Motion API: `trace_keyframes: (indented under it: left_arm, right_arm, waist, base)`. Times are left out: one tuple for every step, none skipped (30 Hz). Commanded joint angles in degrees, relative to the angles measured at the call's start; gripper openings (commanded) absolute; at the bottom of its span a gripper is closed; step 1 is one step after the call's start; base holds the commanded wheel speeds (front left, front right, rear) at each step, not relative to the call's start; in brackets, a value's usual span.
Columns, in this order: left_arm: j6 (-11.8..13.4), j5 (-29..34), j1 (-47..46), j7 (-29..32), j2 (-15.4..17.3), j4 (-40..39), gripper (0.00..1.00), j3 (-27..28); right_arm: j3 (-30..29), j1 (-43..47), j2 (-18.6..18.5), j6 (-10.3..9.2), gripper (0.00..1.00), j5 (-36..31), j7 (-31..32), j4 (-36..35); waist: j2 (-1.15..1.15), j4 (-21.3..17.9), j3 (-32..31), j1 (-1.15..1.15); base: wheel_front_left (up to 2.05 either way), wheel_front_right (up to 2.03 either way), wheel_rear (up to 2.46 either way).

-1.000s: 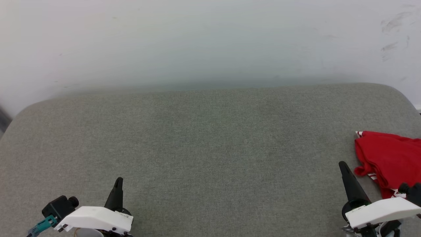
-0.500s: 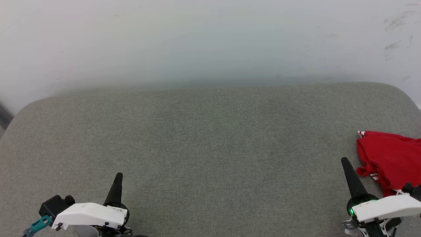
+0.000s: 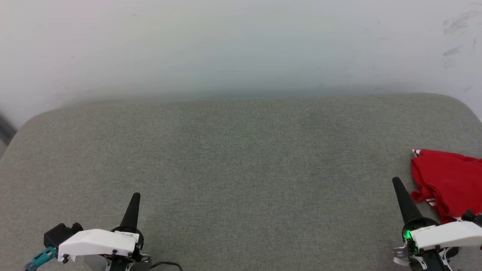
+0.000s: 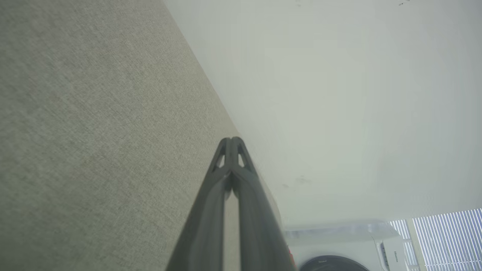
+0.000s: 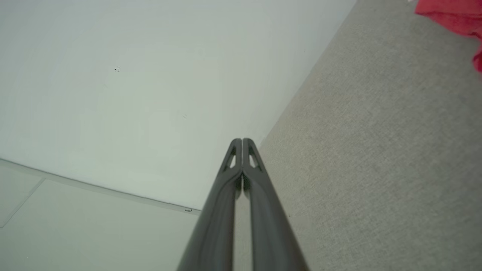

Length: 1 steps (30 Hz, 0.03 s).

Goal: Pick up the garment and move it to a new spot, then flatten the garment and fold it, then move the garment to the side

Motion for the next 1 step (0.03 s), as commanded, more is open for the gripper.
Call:
trace_keyframes:
  left_arm:
    - [-0.52,-1.28,-1.51,0.44,-0.15,-0.19,0.00,0.76]
  right_arm:
    - [-0.19,-1.43,0.10,-0.01,0.00,1.68,0.01,-0.02]
  waist:
    - [0.00,0.05,0.05,0.00]
  base:
    - [0.00,0.00,0.00]
